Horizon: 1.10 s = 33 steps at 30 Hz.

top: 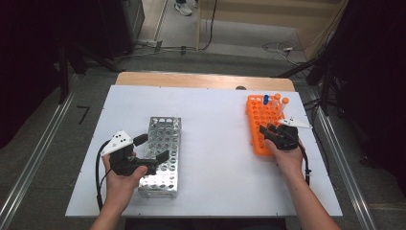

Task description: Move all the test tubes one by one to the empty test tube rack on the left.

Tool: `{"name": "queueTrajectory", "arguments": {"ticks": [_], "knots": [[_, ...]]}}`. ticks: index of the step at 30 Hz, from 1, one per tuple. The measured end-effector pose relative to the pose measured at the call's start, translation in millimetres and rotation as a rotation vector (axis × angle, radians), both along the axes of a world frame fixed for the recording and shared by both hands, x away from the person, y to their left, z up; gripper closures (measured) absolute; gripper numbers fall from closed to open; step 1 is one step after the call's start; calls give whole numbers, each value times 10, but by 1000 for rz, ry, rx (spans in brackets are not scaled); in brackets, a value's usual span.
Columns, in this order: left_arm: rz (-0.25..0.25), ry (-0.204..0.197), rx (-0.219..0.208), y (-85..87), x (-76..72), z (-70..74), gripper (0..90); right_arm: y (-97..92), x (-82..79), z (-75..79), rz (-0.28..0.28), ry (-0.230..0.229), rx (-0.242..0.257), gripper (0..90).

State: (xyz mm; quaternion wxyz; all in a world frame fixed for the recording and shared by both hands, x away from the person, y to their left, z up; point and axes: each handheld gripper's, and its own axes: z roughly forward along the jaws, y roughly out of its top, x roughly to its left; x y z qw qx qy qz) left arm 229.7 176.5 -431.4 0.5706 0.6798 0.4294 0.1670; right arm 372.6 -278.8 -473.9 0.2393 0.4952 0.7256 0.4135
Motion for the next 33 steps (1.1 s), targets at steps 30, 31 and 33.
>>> {"name": "queueTrajectory", "arguments": {"ticks": [30,31,33], "knots": [[-29,-29,28,-161,21,150,0,65,-288,532,100,-173,-10,738],[-33,-31,29,-185,28,161,0,82,-318,550,114,-179,-9,738],[-43,-35,29,-238,44,185,0,118,-380,584,143,-186,0,738]]}}
